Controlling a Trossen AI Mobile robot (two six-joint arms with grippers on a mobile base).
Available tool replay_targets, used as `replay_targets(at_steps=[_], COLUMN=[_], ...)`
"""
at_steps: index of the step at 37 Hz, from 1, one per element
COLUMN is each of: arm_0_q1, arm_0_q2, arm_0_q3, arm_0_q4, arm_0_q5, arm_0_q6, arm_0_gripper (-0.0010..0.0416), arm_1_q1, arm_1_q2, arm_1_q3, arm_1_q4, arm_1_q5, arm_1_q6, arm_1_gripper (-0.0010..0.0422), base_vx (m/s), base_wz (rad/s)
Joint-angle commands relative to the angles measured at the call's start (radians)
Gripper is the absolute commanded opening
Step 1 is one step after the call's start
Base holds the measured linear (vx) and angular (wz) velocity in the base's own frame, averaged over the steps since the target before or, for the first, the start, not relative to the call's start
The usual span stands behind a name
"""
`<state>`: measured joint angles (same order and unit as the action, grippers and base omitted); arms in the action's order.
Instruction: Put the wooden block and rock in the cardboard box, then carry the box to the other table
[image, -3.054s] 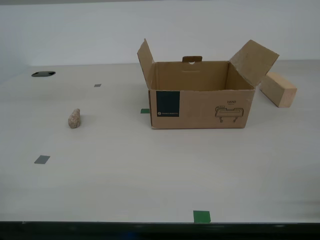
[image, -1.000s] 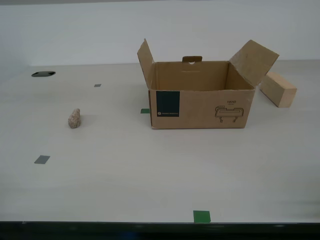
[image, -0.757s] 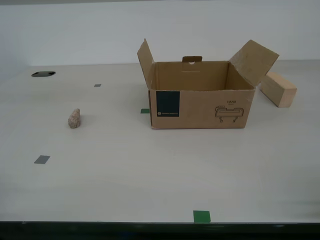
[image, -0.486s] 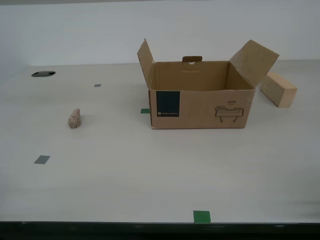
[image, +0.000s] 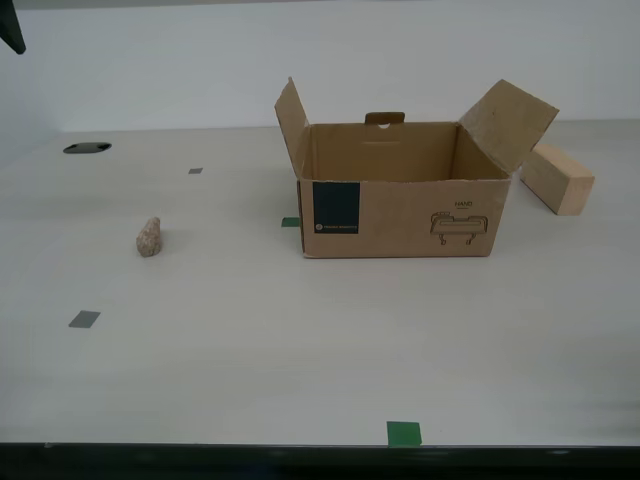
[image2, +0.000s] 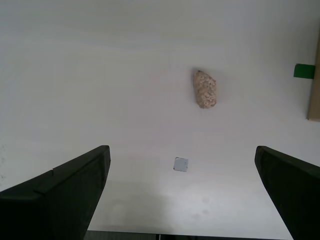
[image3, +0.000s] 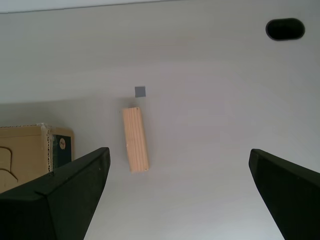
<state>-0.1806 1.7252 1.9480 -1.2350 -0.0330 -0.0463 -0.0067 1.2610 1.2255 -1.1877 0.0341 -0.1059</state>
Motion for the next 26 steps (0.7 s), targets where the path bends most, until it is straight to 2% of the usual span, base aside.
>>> replay_targets(at_steps=[1,7,12,18,26], arm_0_q1=[0.005,0.006,0.012,0.014,0.017], arm_0_q2=[0.004,0.004,0.004,0.004,0.004], arm_0_q3=[0.001,0.001,0.001,-0.002,-0.08], arm_0_q4=[-0.007,-0.009,-0.009,-0.009,0.012], arm_0_q5=[-0.006,-0.008,-0.04,-0.048,-0.052], arm_0_q6=[0.016,0.016,0.016,0.016,0.007], arm_0_gripper=[0.0387,0.0387,0.0387,0.0387,0.0387], arm_1_q1=[0.0,0.0,0.0,0.0,-0.001], arm_1_q2=[0.045,0.122,0.199,0.299,0.419], arm_1_q3=[0.001,0.001,0.001,0.001,0.001], arm_1_q4=[0.009,0.062,0.116,0.167,0.233], arm_1_q5=[-0.003,-0.003,-0.003,-0.003,-0.003], arm_1_q6=[0.001,0.002,0.002,0.009,0.027], arm_1_gripper=[0.0396,0.0396,0.0396,0.0396,0.0396], base_vx=[0.0,0.0,0.0,0.0,0.0], base_wz=[0.0,0.0,0.0,0.0,0.0])
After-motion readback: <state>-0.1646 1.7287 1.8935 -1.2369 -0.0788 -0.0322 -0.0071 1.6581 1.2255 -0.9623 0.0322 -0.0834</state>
